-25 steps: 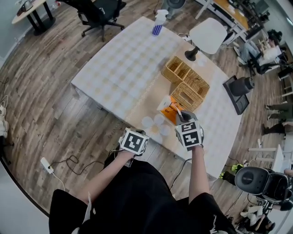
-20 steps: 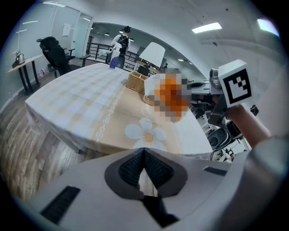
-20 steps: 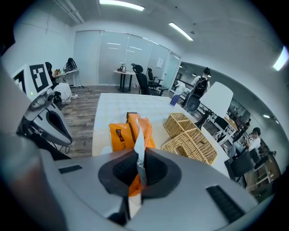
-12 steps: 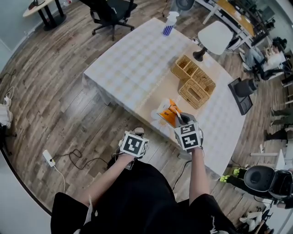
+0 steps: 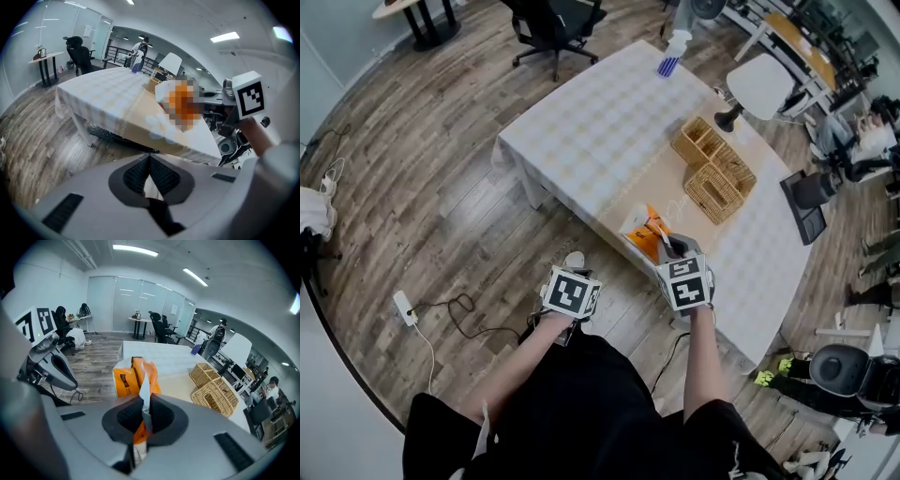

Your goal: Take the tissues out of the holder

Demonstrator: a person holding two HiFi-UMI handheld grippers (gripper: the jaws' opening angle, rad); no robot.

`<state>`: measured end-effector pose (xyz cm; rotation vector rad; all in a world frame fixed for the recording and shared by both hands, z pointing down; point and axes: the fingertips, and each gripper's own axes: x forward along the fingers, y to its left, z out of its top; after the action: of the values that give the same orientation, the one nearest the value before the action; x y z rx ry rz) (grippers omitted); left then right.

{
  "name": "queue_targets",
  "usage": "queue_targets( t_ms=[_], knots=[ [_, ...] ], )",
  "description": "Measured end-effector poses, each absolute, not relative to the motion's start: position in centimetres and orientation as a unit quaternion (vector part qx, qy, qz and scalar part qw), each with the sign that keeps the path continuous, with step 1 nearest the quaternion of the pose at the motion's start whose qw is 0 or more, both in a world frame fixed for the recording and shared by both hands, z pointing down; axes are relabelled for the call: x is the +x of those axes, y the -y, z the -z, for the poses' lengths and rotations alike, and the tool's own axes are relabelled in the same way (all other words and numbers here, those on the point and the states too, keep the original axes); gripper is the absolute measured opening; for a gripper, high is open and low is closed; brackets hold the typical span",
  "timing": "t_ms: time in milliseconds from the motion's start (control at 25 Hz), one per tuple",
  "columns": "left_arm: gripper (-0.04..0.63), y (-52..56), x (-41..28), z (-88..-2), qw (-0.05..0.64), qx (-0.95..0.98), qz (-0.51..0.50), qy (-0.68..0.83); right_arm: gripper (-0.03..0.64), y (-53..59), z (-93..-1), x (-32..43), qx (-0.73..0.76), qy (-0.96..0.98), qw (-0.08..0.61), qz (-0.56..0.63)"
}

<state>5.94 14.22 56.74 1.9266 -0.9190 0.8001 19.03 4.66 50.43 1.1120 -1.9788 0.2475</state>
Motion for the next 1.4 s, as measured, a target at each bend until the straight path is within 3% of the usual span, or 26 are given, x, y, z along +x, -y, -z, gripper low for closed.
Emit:
queue_targets(
  t_ms=[1400],
  knots=[
    [-0.002, 3.2, -13.9, -55.6, 0.437, 0.763, -0.301, 0.368, 0.014, 9.6, -52.0, -3.0, 0.43, 0.784, 0.429, -0.129]
  ],
)
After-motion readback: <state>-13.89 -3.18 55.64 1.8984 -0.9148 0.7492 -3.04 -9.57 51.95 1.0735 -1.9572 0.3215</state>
